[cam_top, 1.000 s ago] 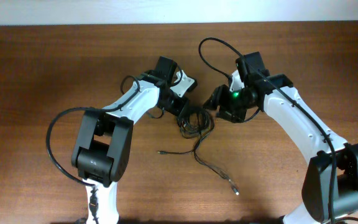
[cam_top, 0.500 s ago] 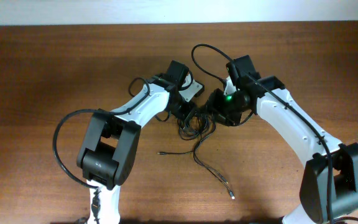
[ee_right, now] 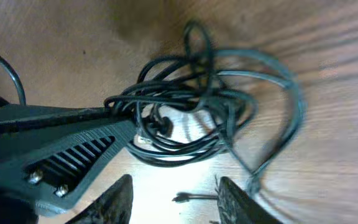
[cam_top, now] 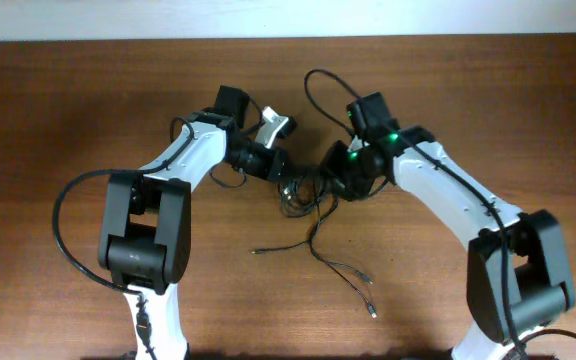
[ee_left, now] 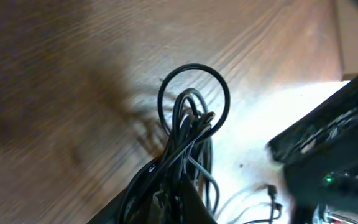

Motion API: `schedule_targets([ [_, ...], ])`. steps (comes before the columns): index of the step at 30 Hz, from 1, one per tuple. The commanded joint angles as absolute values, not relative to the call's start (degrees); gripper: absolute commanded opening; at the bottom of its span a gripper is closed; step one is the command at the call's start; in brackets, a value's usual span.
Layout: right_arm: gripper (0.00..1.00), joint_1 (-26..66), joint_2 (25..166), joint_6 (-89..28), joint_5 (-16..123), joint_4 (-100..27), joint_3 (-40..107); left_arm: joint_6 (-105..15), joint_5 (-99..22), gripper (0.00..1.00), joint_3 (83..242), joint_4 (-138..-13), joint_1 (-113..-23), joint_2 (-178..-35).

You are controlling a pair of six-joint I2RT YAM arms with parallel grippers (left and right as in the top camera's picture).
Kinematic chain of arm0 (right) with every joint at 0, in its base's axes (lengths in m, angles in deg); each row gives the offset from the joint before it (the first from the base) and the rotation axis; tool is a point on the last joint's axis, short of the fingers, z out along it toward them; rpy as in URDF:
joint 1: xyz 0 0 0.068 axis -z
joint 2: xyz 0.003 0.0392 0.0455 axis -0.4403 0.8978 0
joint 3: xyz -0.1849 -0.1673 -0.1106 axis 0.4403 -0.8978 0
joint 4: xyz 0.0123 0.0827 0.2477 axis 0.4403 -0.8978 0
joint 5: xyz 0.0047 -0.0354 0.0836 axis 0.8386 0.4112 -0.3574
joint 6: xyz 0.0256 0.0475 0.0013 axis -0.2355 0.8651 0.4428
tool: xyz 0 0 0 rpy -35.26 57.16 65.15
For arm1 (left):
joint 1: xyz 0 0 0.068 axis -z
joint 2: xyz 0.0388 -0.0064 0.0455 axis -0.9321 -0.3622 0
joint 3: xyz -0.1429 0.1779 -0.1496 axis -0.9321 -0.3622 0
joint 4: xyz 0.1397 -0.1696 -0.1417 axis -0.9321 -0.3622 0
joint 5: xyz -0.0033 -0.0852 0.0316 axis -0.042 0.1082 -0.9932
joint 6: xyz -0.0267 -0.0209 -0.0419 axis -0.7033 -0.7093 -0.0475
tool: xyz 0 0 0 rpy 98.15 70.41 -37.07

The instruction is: Untangle cables

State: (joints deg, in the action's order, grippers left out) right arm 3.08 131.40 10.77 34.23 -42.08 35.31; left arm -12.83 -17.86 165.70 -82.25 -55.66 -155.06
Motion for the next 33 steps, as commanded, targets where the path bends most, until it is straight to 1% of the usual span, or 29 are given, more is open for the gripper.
schedule_targets([
  [1,0.42,0.6,133.7,14.5,34.3,-39.8,35.2,-11.7,-14.1,0.04,165.9,-82.4,-55.4,-155.9],
  [3,0.4,-1.0,135.5,17.1,35.0,-38.7,35.2,-11.7,-14.1,0.05,165.9,-82.4,-55.4,-155.9],
  [6,0.31,-1.7,137.9,18.9,36.1,-35.9,35.2,-11.7,-14.2,0.05,165.9,-82.5,-55.4,-155.9],
  [8,0.27,-1.3,138.5,18.9,38.6,-34.8,35.2,-11.8,-15.7,0.06,165.9,-82.5,-55.4,-155.9],
  [10,0.19,-1.1,138.5,18.6,41.6,-34.8,35.2,-14.5,-21.1,0.07,165.9,-82.5,-55.4,-155.9],
  [11,0.14,-1.1,138.5,17.4,42.3,-34.5,35.2,-14.6,-21.8,0.08,165.9,-82.5,-55.4,-155.9],
  [13,0.09,-1.1,138.5,15.0,42.3,-33.2,35.2,-14.5,-21.8,0.09,165.9,-82.5,-55.4,-155.9],
  [17,0.1,-0.7,138.5,14.0,42.1,-32.9,35.2,-15.0,-22.9,0.09,165.9,-82.5,-55.4,-155.9],
  [18,0.1,-0.8,138.5,10.2,39.6,-31.7,35.2,-15.0,-22.9,0.1,165.9,-82.5,-55.4,-155.9],
  [19,0.1,-0.3,138.5,5.6,37.0,-29.9,35.2,-17.0,-26.2,0.1,165.9,-82.5,-55.4,-155.9],
  [20,0.1,0.2,138.5,4.5,36.4,-29.6,35.2,-17.4,-27.7,0.1,165.9,-82.5,-55.3,-155.9],
  [23,0.11,1.1,138.5,4.5,37.7,-31.1,35.2,-17.4,-28.2,0.11,165.9,-82.3,-54.9,-155.9],
  [29,0.12,-1.8,138.7,5.0,44.5,-31.5,35.1,-17.3,-28.2,0.12,165.9,-82.3,-54.9,-155.9],
  [30,0.15,-2.0,138.8,5.4,45.2,-31.5,35.0,-17.3,-28.3,0.13,165.9,-82.3,-54.9,-155.9],
  [33,0.15,-2.0,140.2,6.9,45.5,-31.4,34.9,-18.7,-31.4,0.13,165.9,-81.7,-54.9,-155.9],
])
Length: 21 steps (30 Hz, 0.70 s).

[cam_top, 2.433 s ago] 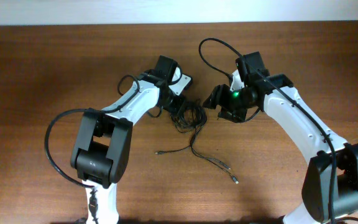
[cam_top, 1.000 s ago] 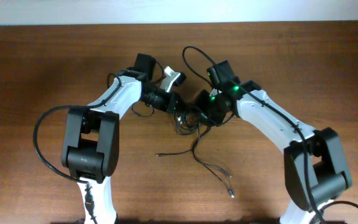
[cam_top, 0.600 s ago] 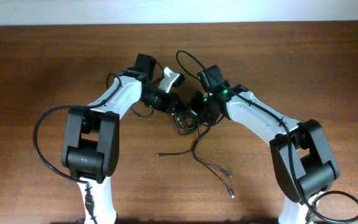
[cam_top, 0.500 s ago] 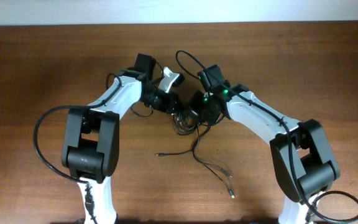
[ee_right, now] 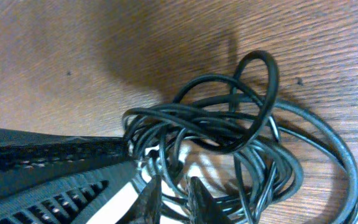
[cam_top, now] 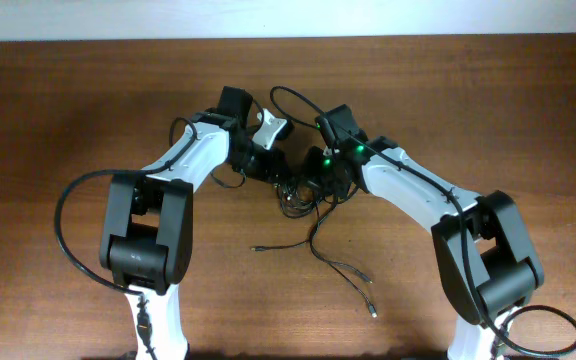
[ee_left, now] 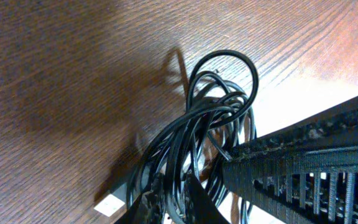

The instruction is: Untangle cables

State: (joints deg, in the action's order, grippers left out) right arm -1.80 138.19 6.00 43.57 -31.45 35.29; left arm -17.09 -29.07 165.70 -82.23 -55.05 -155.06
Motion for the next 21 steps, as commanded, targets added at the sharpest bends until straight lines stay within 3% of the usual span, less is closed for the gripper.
schedule_targets([
  [1,0.16,-2.0,140.6,6.9,45.5,-31.1,34.9,-18.6,-31.5,0.14,165.9,-81.4,-54.8,-155.9],
  [8,0.15,-2.0,140.8,6.9,45.5,-30.9,34.9,-20.1,-41.3,0.26,165.9,-77.3,-51.7,-156.8],
  [21,0.19,-1.7,143.4,8.4,41.5,-25.4,34.9,-22.3,-43.2,0.27,165.9,-74.3,-50.9,-160.8],
])
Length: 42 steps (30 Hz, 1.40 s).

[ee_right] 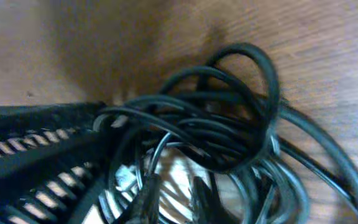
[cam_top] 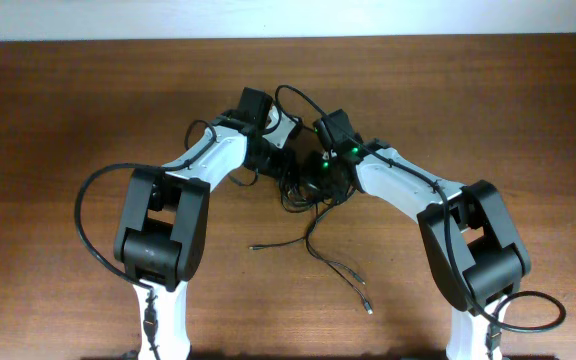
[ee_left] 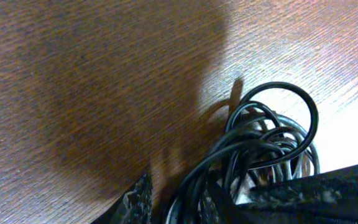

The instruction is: Untangle cables

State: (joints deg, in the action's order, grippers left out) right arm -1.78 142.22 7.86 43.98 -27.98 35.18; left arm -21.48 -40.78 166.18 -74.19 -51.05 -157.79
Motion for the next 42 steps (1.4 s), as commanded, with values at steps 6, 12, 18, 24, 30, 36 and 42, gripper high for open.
schedule_targets([
  [6,0.04,-0.7,142.6,2.1,38.3,-24.0,35.2,-22.3,-42.6,0.25,166.4,-75.7,-51.0,-160.4],
  [12,0.06,5.5,137.8,-6.5,44.0,-36.2,35.6,-22.3,-42.8,0.49,167.6,-84.1,-50.9,-148.7],
  [18,0.08,3.2,141.4,-6.4,44.8,-37.3,35.2,-23.8,-44.2,0.17,166.9,-92.8,-50.9,-148.2],
  [24,0.05,-5.4,143.4,5.3,44.4,-38.8,35.2,-24.9,-53.1,0.19,166.0,-93.0,-51.0,-148.2],
  [30,0.04,-8.1,139.2,1.7,39.6,-44.1,37.6,-29.4,-61.8,0.17,166.0,-93.1,-52.6,-148.2],
  [36,0.19,-7.6,134.4,-24.0,42.5,-40.5,38.8,-42.8,-61.9,0.33,166.0,-92.4,-56.8,-148.2],
  [42,0.49,-7.7,135.0,-41.5,44.5,-34.5,38.7,-48.9,-61.6,0.45,166.0,-92.7,-61.0,-148.2],
])
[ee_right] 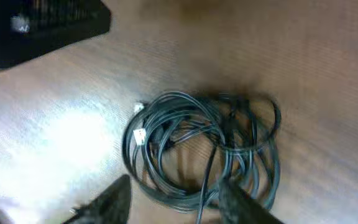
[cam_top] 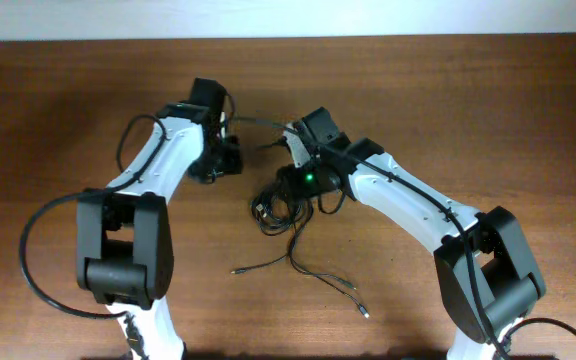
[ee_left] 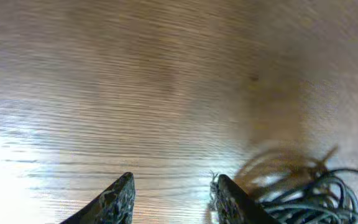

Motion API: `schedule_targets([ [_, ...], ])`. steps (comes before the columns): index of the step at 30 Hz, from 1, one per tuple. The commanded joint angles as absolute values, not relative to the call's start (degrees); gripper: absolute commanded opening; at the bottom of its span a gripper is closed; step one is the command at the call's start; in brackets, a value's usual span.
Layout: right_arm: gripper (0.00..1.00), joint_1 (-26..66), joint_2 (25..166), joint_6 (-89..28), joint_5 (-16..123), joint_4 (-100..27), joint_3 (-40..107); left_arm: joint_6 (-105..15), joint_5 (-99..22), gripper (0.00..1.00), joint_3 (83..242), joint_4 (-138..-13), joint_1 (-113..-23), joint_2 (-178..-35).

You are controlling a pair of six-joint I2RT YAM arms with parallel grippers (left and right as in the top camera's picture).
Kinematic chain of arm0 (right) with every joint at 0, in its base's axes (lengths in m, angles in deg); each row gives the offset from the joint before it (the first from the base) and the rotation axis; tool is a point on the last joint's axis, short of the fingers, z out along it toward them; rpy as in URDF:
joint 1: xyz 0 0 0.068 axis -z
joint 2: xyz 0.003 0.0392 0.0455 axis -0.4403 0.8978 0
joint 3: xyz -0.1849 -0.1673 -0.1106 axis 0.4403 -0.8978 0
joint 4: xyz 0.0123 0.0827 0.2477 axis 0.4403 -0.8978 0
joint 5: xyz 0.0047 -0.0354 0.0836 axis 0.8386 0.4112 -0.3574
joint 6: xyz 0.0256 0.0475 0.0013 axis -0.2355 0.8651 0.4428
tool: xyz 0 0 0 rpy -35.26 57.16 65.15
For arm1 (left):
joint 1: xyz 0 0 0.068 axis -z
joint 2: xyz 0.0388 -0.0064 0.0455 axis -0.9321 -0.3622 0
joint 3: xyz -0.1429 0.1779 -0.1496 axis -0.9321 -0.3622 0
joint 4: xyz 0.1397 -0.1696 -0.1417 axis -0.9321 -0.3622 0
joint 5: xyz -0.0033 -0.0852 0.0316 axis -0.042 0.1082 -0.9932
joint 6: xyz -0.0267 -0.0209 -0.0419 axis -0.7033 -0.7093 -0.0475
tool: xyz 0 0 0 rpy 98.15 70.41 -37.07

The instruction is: Untangle cables

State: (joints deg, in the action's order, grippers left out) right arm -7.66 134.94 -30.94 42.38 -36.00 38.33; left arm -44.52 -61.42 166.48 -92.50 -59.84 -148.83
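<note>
The tangle of thin black cables (cam_top: 283,205) lies on the brown table as a loose coil (ee_right: 197,149), with free ends trailing toward the front (cam_top: 298,262). My right gripper (ee_right: 173,202) hangs open just above the coil, one strand running between its fingers (ee_right: 107,199). In the overhead view the right gripper (cam_top: 290,188) is at the coil's back edge. My left gripper (ee_left: 173,200) is open over bare wood, with the cables (ee_left: 309,199) off to its right. Seen from overhead, the left gripper (cam_top: 230,158) stands left of the coil, apart from it.
A plug end of the loose cables (cam_top: 360,308) lies near the table's front. The table's far edge (cam_top: 288,38) meets a white wall. Each arm's own black supply cable loops beside it (cam_top: 43,225).
Both grippers were shut in the tangle. Now both are open: the left one has moved off to the left, the right one is above the coil, which lies slightly nearer the front-left.
First my left gripper was shut on the tangle and the right stood open beside it. Then the right was shut on strands too, and both held the bundle, a little farther back by the last earlier moment. Now both are open and the coil rests looser on the table.
</note>
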Motion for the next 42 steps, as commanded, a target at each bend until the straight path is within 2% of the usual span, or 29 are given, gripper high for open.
schedule_targets([
  [1,0.52,-7.7,135.5,-43.2,46.2,-32.9,38.7,-48.9,-61.6,0.46,166.0,-92.7,-61.0,-148.2],
  [9,0.55,-9.3,142.3,-52.3,49.5,-27.9,38.7,-48.9,-61.6,0.49,166.0,-92.5,-61.0,-148.2],
  [10,0.5,-9.1,143.4,-52.3,52.1,-27.6,38.7,-48.9,-61.6,0.48,166.0,-92.5,-61.0,-148.2],
  [11,0.35,-8.9,144.0,-52.2,54.6,-27.6,38.7,-48.9,-61.6,0.49,166.0,-92.5,-61.0,-148.2],
  [12,0.22,-8.2,144.1,-49.2,57.3,-27.9,38.7,-48.9,-61.6,0.49,166.0,-92.5,-61.0,-148.2],
  [14,0.19,-6.2,144.1,-38.8,57.9,-29.0,38.7,-48.8,-61.6,0.49,166.0,-92.5,-61.0,-148.2],
  [17,0.18,-1.6,144.1,-14.9,56.2,-38.0,38.7,-48.8,-61.6,0.48,166.0,-92.5,-61.0,-148.2],
  [20,0.16,-0.1,144.1,-11.7,48.5,-43.4,38.7,-48.8,-61.6,0.47,166.0,-92.4,-60.9,-148.2],
  [23,0.17,0.1,143.7,-11.9,44.5,-49.2,39.4,-48.0,-60.5,0.42,166.0,-92.4,-60.9,-148.2],
  [26,0.2,0.3,141.4,-21.5,40.3,-59.7,47.8,-47.7,-60.5,0.37,166.0,-92.4,-60.9,-148.2],
  [28,0.26,0.3,140.8,-27.2,40.5,-64.9,52.2,-46.6,-58.9,0.33,166.0,-92.4,-60.9,-148.2],
  [31,0.29,0.3,140.9,-37.1,40.8,-68.5,52.3,-38.8,-52.4,0.31,166.0,-92.4,-60.9,-148.2],
  [33,0.3,0.3,141.2,-38.4,44.1,-69.5,51.7,-31.9,-46.6,0.25,166.0,-92.4,-60.9,-148.2],
  [34,0.35,0.3,141.5,-38.4,46.3,-69.0,51.4,-29.4,-44.6,0.25,166.0,-92.6,-60.9,-148.2],
  [37,0.36,0.2,143.0,-40.6,46.8,-63.5,51.3,-26.5,-43.2,0.26,166.0,-93.2,-60.6,-148.2],
  [40,0.4,-0.3,144.5,-46.3,46.7,-58.6,51.0,-25.6,-43.4,0.34,166.0,-93.2,-59.6,-148.2],
  [42,0.4,-1.3,144.5,-50.7,46.8,-57.6,49.8,-25.7,-44.2,0.35,166.0,-93.0,-59.6,-148.2],
])
